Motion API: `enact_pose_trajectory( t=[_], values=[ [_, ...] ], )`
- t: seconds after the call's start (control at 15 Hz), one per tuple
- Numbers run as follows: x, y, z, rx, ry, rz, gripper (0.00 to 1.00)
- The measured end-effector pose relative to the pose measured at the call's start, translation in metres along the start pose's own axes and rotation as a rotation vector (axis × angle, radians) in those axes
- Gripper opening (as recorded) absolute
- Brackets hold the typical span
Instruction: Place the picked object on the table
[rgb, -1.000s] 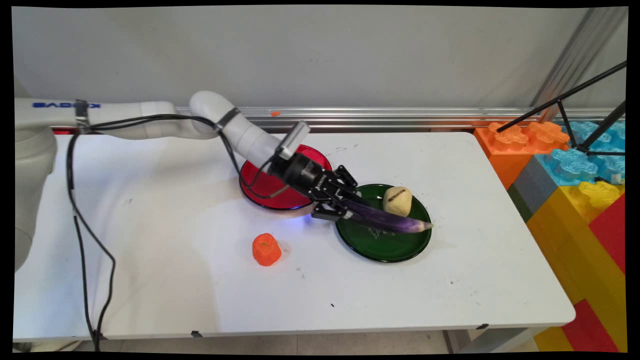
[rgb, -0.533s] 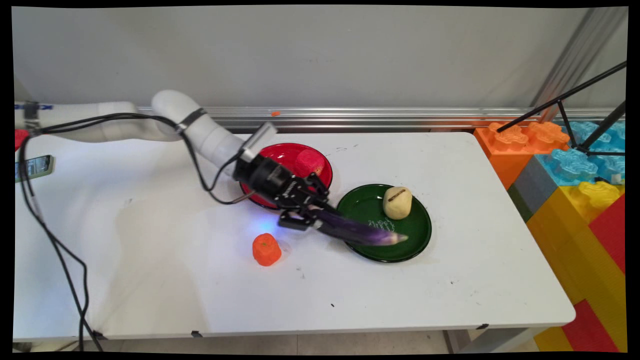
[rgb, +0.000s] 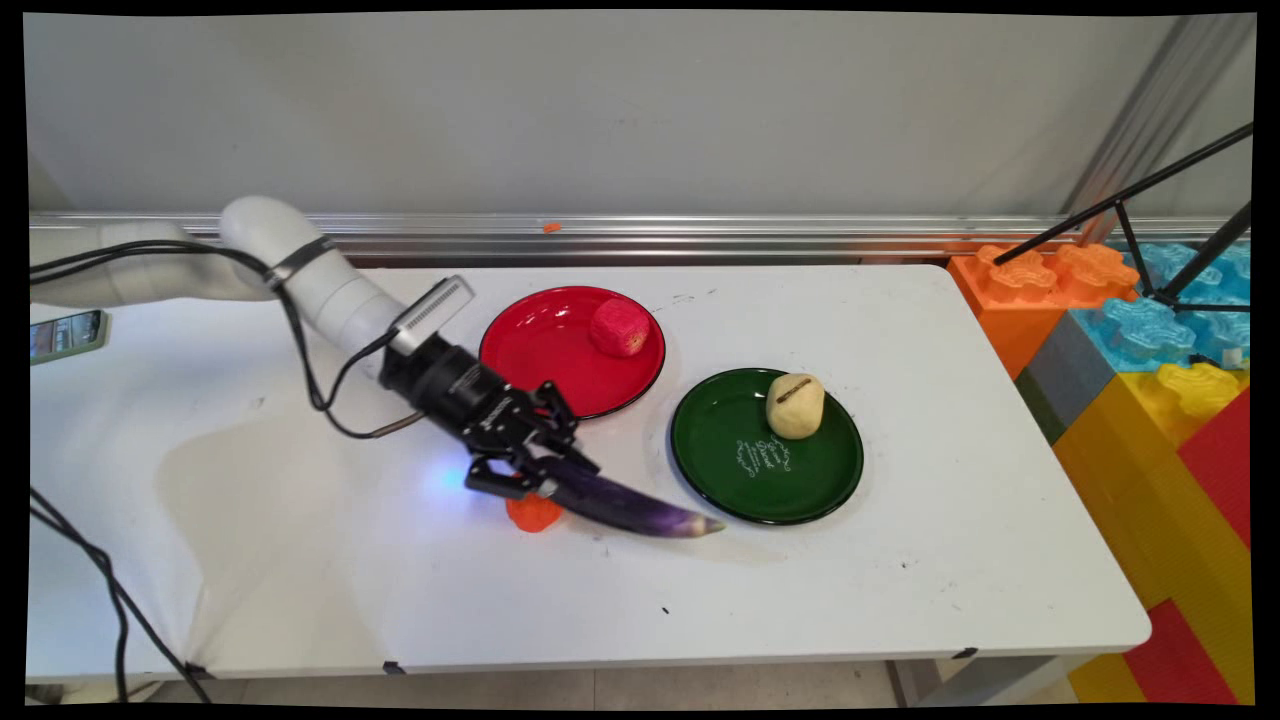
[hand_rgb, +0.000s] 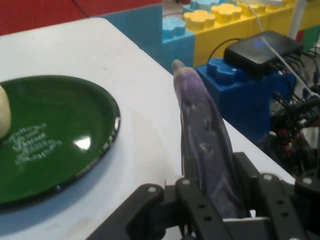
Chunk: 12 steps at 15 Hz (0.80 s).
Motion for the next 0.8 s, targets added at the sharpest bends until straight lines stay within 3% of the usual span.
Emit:
enact_pose_trajectory(
  t=[0.8],
  values=[
    [-0.021,0.027,-0.027,-0.023,-0.037,0.003,0.0]
  ],
)
